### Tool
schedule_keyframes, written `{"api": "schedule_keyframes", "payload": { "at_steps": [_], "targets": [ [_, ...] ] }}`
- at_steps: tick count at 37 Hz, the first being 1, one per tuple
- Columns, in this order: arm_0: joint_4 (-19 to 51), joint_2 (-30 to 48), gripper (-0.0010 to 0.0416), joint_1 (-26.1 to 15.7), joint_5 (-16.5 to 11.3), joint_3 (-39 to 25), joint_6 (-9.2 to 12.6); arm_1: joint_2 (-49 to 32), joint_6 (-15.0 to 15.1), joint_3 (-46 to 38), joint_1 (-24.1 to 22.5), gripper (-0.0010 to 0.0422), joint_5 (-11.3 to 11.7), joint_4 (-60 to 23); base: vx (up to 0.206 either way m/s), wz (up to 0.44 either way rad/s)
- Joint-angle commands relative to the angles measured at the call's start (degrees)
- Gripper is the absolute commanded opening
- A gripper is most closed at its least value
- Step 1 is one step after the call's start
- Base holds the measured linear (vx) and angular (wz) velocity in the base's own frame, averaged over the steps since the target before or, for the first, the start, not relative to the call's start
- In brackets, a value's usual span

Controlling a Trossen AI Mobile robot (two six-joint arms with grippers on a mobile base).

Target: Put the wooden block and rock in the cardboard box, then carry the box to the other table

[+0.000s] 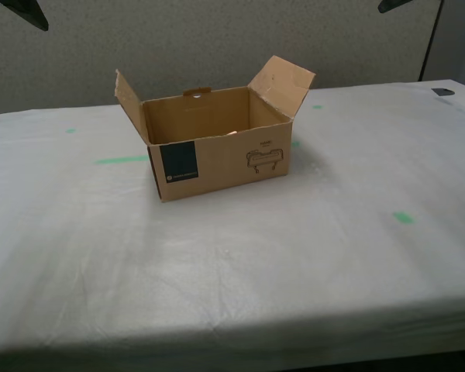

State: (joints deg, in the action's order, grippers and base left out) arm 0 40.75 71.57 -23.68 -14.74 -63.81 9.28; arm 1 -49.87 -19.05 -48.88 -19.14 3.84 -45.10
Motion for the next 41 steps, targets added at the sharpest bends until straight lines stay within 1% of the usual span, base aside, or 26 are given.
{"api": "schedule_keyframes", "payload": {
  "at_steps": [1, 41],
  "targets": [
    [-0.02, -0.04, 0.0387, 0.0, 0.04, -0.02, 0.13, -0.02, 0.24, -0.02, -0.02, 0.0391, 0.04, 0.02, 0.0, 0.0],
    [-0.02, -0.04, 0.0387, 0.0, 0.07, -0.02, 0.13, -0.02, 0.24, -0.04, -0.02, 0.0391, 0.07, 0.04, 0.0, 0.0]
  ]
}}
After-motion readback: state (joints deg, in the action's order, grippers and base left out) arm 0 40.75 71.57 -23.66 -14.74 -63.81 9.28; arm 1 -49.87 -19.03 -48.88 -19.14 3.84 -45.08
